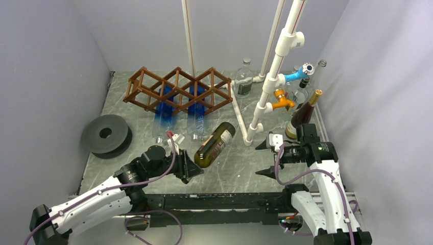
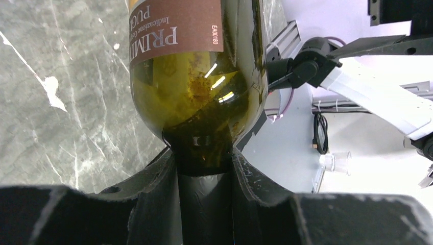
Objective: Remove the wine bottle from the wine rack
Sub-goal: Pick up the wine bottle from the wine rack, then place the wine bottle at the center of the board.
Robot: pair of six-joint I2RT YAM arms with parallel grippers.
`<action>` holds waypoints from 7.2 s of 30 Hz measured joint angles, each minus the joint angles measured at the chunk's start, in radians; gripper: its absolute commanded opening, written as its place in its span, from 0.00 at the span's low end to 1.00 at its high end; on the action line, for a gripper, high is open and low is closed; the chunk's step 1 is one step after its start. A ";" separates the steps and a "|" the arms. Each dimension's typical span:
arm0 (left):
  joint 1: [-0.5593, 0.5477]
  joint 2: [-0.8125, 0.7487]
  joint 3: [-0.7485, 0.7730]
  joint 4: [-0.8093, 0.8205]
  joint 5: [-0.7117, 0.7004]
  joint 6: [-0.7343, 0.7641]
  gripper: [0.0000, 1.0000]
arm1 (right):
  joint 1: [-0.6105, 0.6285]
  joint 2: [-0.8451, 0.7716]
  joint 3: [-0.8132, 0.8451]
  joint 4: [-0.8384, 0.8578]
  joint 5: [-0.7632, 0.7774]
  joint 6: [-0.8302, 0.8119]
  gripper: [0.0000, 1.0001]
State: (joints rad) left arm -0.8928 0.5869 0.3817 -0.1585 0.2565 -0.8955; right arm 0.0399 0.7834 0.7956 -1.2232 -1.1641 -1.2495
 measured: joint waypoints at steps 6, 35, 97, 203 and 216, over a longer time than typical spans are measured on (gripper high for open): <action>-0.019 0.034 0.000 -0.034 0.035 0.000 0.00 | 0.000 -0.013 0.020 -0.038 0.011 -0.069 0.99; -0.148 0.431 0.225 -0.088 0.188 0.042 0.00 | 0.068 0.016 -0.019 0.003 0.014 -0.126 0.99; -0.119 0.900 0.565 -0.027 0.445 0.097 0.69 | 0.484 0.037 -0.237 0.468 0.397 0.132 0.00; -0.401 0.930 -0.019 1.598 -0.756 0.311 0.80 | 0.245 0.067 -0.172 0.476 0.291 0.446 0.00; -0.401 1.032 0.048 1.634 -0.778 0.210 0.64 | 0.245 0.064 -0.172 0.477 0.291 0.446 0.00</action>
State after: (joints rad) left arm -1.2938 1.6192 0.4301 1.4754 -0.5213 -0.6853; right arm 0.2848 0.8474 0.6239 -0.7464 -0.8730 -0.8032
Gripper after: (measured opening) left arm 0.653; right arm 0.771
